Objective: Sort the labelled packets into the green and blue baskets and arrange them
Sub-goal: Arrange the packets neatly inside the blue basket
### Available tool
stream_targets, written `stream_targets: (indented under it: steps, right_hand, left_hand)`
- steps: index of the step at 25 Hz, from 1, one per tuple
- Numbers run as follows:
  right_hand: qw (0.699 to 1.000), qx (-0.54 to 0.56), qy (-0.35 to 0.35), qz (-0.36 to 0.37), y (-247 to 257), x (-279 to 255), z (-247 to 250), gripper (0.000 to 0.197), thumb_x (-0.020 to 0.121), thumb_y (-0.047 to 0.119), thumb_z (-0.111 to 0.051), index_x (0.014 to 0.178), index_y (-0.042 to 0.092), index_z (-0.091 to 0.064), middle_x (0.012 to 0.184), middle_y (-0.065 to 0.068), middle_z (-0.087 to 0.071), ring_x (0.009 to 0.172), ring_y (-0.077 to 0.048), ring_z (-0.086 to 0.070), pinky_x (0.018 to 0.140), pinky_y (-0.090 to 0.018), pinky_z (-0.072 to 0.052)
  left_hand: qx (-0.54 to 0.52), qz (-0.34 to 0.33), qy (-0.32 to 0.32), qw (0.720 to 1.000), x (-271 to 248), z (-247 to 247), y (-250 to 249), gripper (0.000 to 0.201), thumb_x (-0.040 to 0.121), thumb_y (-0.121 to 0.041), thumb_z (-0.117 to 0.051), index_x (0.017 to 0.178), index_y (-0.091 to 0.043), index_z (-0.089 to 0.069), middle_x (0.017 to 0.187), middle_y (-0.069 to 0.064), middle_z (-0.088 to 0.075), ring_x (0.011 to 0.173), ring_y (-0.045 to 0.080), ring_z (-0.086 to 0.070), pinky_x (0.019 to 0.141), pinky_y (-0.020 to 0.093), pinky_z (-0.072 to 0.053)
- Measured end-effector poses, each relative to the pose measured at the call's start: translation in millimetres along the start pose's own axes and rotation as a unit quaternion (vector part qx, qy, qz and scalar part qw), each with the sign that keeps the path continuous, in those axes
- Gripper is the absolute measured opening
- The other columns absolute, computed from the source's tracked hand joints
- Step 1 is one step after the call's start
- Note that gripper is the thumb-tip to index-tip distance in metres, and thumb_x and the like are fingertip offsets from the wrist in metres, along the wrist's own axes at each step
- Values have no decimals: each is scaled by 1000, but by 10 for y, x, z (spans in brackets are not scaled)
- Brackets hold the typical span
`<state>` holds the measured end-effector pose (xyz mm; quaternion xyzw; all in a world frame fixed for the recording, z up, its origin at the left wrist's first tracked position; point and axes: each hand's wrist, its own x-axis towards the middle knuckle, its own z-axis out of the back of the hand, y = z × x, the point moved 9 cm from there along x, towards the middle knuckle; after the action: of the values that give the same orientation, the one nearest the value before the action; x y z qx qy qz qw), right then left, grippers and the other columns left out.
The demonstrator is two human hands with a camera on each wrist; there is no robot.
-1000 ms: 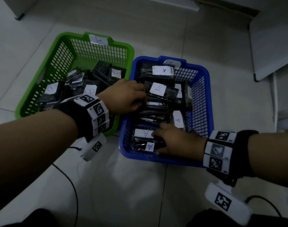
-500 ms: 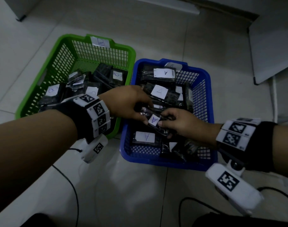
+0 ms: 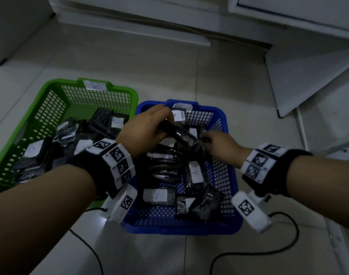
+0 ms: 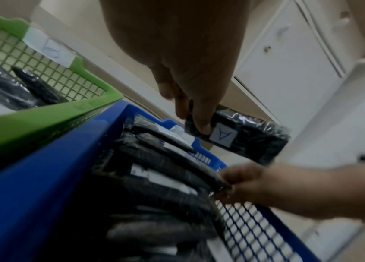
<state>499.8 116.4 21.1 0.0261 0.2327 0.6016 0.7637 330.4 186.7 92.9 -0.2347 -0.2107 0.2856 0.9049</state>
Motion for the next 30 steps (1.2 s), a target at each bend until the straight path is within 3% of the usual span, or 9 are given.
stream_targets:
  steps: [4,7,14,17,20,22,24,27,30]
  right_hand:
    - [997,-73,-5,3,23,225,-231,41,89,11,-56,128,3,-47,125,-20,-42,109,-35,-47,88,-31,-42]
    - [995,-96,-6,-4,6,280,-214,38,89,8,-54,125,2,-43,123,-24,-44,108,-36,-49,85,-35,-45]
    - [975,164,-151,-20,90,-259,344,25,80,5,-61,102,11,-50,94,0,-49,82,-16,-49,60,-15,-36]
    - [952,292,-52,-81,115,-712,-147,21,82,9,-63,97,16,-50,80,0,-56,67,-10,-53,53,-8,-40]
    - [922,359,62,-128,93,-906,-649,14,87,10,-59,96,21,-58,89,-4,-62,84,-20,-61,70,-26,-52]
    - [897,414,-4,-156,-41,-807,-516,10,92,22,-50,92,26,-59,94,-7,-65,94,-25,-62,83,-34,-53]
    - [878,447,-92,-141,-117,-688,-181,20,92,42,-51,104,26,-55,102,-4,-64,98,-23,-62,89,-39,-52]
    - [955,282,-85,-23,87,-531,190,55,77,43,-71,122,22,-47,112,5,-54,102,-10,-55,81,-16,-45]
    - [975,209,-70,-28,28,-421,193,30,85,24,-66,110,10,-58,97,-1,-62,93,-22,-62,67,-8,-42]
  left_hand:
    - [-66,16,-1,998,78,-43,100,27,79,-5,-61,95,-25,-53,109,-6,-57,86,18,-61,72,44,-53]
    - [-39,-1,4,999,76,-56,82,36,79,-4,-63,105,-28,-56,113,-9,-55,90,13,-59,74,37,-54]
    - [-60,-26,-22,998,119,-75,66,43,78,2,-65,114,-21,-66,117,-4,-55,102,4,-53,90,17,-47]
    - [-69,-33,-24,997,162,-144,-24,45,79,2,-66,118,-21,-65,118,-1,-55,100,-1,-52,90,7,-43]
    - [-79,-57,-2,995,212,-271,-138,48,77,4,-67,119,-20,-64,118,-2,-54,103,0,-52,92,11,-46]
    - [-74,-64,15,995,239,-356,-211,48,77,2,-68,120,-19,-64,118,-1,-55,104,8,-56,92,26,-51]
    - [-55,-66,22,996,263,-415,-289,45,77,-1,-68,119,-18,-65,118,1,-56,102,14,-59,88,32,-53]
    - [-26,-57,27,998,315,-455,-374,41,79,-8,-69,119,-16,-64,117,4,-57,101,18,-59,88,29,-49]
    - [-32,5,30,999,350,-440,-285,45,80,-20,-69,123,-22,-55,122,0,-54,100,14,-57,90,27,-46]
